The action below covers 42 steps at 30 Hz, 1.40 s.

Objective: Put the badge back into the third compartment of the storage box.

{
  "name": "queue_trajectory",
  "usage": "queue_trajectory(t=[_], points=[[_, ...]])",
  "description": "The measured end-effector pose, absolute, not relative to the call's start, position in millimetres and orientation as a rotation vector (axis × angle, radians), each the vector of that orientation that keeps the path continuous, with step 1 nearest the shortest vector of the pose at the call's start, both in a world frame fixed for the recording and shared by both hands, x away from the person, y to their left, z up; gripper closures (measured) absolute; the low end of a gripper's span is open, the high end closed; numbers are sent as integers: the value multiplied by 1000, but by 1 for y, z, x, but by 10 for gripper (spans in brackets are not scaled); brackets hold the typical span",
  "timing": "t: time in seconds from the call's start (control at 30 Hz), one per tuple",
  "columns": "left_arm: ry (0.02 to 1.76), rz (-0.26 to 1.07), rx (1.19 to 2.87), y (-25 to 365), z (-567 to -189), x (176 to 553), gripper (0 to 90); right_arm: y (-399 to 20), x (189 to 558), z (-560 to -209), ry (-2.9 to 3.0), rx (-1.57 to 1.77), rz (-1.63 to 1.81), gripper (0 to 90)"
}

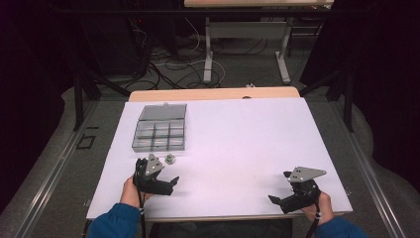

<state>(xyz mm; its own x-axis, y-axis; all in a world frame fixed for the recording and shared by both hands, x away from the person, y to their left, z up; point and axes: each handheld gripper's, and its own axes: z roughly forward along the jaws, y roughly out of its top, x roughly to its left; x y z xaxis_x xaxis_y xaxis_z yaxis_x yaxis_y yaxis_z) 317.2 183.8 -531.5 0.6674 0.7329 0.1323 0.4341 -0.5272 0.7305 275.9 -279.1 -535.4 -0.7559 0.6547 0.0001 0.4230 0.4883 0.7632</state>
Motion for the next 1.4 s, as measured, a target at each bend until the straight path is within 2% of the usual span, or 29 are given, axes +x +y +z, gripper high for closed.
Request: queue_trajectory(t=[0.2,0.23,0.33,0.67,1.13,1.4], points=[[911,584,2198,180,-535,324,124,-279,276,-535,2446,905,1132,4],[909,598,2205,180,-535,326,161,-279,276,-535,2445,906,1132,4],[923,589,2218,179,-536,330,177,-280,277,-535,2447,897,1133,4],[955,586,2233,172,-542,345,351,-280,277,-536,2439,905,1139,4],[1018,622,2231,169,-552,366,501,-279,276,-536,2439,912,1133,4],[1031,612,2248,168,-556,372,531,-280,276,-535,2447,906,1129,4]])
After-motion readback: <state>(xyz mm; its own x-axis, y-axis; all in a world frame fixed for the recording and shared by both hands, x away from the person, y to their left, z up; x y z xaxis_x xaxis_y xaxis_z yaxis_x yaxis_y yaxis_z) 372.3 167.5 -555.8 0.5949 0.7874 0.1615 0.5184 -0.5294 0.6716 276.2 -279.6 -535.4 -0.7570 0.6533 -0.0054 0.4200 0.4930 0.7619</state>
